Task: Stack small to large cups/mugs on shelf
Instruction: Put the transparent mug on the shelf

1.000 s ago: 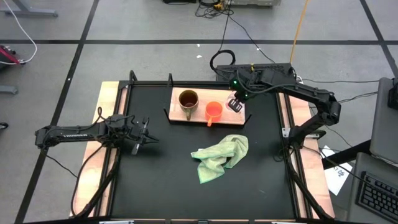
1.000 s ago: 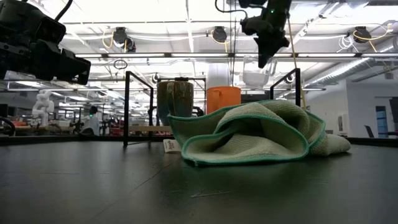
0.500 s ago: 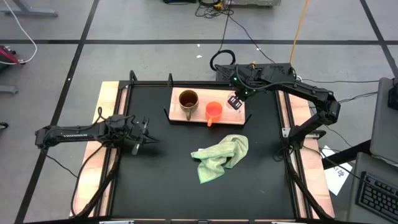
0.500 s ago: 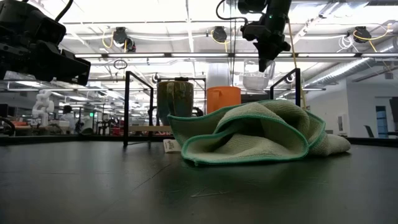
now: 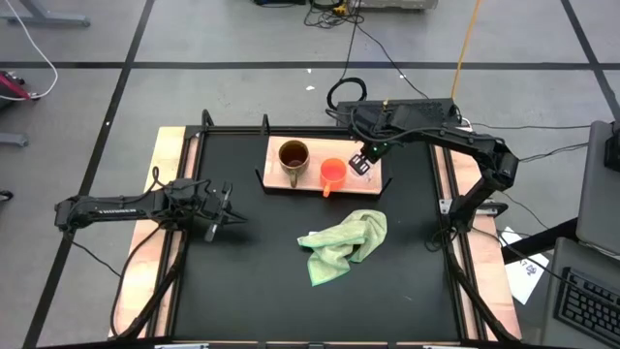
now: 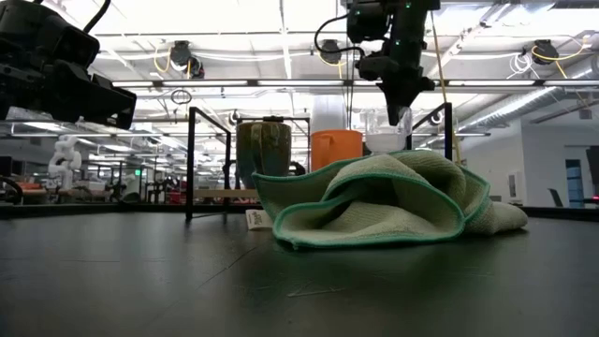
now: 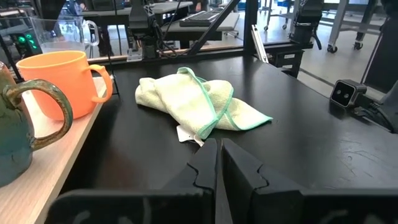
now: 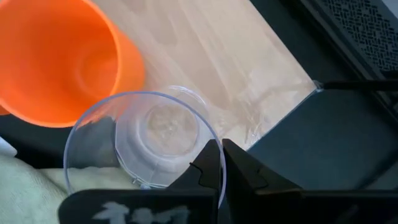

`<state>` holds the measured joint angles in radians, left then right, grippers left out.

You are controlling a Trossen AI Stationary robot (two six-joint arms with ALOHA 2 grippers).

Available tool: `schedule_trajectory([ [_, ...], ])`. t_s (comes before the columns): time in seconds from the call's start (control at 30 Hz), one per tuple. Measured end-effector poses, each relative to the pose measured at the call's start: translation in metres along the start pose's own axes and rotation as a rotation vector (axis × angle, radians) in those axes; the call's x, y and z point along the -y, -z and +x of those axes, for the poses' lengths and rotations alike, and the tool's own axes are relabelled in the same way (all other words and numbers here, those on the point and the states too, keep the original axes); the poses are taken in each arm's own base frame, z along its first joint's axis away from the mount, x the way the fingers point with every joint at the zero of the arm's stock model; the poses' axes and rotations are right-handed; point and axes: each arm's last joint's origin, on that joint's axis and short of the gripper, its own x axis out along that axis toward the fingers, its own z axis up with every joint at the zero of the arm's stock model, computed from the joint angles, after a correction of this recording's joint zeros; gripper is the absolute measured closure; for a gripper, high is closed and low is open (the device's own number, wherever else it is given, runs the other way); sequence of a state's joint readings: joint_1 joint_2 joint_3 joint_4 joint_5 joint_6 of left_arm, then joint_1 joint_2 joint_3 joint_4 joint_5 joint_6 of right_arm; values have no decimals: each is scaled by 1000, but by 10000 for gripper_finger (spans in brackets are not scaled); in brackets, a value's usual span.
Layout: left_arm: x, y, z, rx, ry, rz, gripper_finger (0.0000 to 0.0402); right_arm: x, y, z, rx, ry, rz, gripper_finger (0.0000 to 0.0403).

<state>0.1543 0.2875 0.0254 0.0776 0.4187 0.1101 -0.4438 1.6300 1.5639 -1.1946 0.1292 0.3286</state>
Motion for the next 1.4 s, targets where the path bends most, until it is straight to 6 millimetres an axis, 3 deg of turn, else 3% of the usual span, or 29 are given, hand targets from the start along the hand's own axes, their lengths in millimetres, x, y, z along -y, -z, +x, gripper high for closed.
schedule_trajectory([
  [0.83, 0, 0, 0, 1, 3, 15, 376, 0, 7, 0, -48, 59, 111, 403],
  [1.4, 0, 0, 0, 0, 3, 4, 376, -9, 17, 24, -59, 70, 79, 403],
])
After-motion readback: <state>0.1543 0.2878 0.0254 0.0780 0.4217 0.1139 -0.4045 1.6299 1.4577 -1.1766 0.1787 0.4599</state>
